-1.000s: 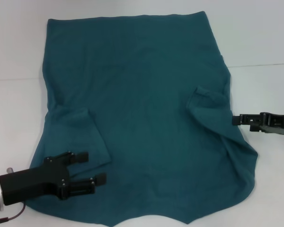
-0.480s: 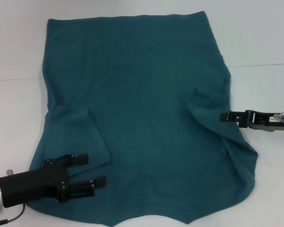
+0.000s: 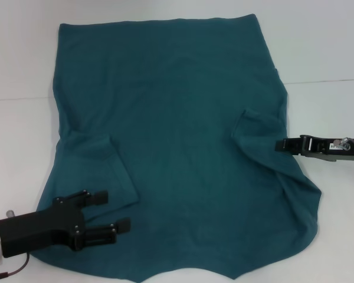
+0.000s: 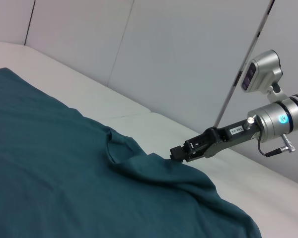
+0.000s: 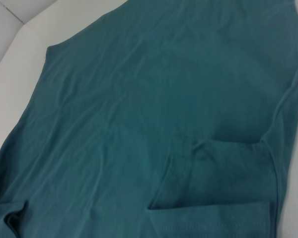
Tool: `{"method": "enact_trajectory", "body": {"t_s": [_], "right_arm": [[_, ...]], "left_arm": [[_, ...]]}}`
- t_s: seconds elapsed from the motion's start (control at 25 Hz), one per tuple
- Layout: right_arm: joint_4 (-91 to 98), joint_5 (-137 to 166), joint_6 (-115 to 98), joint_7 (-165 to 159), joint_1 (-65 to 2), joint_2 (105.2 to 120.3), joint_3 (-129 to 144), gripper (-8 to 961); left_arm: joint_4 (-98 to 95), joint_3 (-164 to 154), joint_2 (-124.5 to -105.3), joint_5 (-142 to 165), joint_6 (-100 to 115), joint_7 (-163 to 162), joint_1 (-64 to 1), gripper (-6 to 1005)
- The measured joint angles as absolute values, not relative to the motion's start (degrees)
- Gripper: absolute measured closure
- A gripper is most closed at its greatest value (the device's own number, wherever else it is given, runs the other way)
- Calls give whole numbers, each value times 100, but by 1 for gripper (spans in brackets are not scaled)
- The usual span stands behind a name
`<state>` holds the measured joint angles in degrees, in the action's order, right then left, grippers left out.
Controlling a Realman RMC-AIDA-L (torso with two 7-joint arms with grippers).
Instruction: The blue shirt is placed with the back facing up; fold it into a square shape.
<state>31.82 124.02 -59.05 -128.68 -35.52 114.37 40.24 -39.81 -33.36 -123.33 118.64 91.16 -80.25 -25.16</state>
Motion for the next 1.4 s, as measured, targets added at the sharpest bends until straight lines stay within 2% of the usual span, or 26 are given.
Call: {"method": "enact_trajectory", "body": {"t_s": [0.12,0.24,0.48,0.68,1.4], "right_arm": [[3181,12408,-5907,-12867,-3552,11435,4029,349],[3181,12411,-5917,-12867,-3546,11434,4029,558],[3182,12416,-5918,-12870,-3519,11426,4027,806],[3182,12419,-5916,-12870,-3490,11425,4007,954],[3278,11791,-6596,-12120,-3603,11434,3991,954]], "left_arm": [[-3982,-3333,-12331,11865,9114,-8025,-2512,49],[-3983,-3331,-12331,11865,9114,-8024,-2511,49],[-3991,-3330,-12331,11865,9115,-8024,-2503,49],[-3991,-3331,-12331,11865,9121,-8032,-2509,49],[-3990,-3331,-12340,11821,9115,-8029,-2540,49]]}}
